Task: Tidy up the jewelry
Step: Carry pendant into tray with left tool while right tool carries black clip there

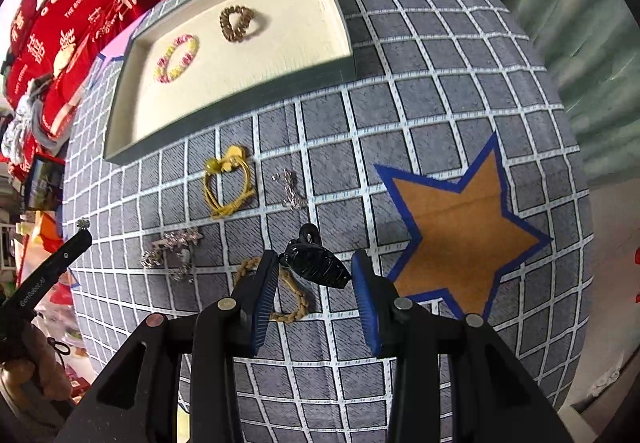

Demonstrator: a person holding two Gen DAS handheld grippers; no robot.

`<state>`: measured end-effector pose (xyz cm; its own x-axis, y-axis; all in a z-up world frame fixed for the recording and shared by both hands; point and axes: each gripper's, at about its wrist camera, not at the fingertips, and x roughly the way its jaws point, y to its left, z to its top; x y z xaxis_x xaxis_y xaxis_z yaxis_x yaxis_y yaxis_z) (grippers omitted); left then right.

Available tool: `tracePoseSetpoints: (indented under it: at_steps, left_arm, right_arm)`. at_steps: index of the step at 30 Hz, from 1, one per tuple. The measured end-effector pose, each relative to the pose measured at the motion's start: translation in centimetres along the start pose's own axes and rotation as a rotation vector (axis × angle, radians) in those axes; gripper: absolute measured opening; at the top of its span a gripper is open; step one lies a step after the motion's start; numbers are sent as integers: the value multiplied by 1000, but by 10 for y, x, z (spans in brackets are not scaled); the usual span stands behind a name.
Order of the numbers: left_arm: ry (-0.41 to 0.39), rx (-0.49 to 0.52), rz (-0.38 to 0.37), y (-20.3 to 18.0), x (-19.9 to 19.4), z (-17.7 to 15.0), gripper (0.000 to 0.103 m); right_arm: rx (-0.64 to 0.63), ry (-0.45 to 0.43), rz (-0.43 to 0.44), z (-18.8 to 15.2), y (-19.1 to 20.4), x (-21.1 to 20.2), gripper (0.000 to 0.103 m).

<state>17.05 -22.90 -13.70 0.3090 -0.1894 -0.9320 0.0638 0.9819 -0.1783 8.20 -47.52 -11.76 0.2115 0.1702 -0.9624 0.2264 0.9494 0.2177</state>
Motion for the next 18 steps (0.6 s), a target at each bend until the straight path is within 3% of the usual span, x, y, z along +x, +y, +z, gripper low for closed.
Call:
tracePoseSetpoints:
  at_steps: [10, 18]
  left_arm:
    - [-58, 30, -25, 17, -41, 10, 17]
    - [-88, 37, -31, -9, -26, 44, 17]
  right_arm:
    - [-9, -61, 34, 36, 4, -19, 41]
    - [-34, -99, 64, 75, 17, -17, 41]
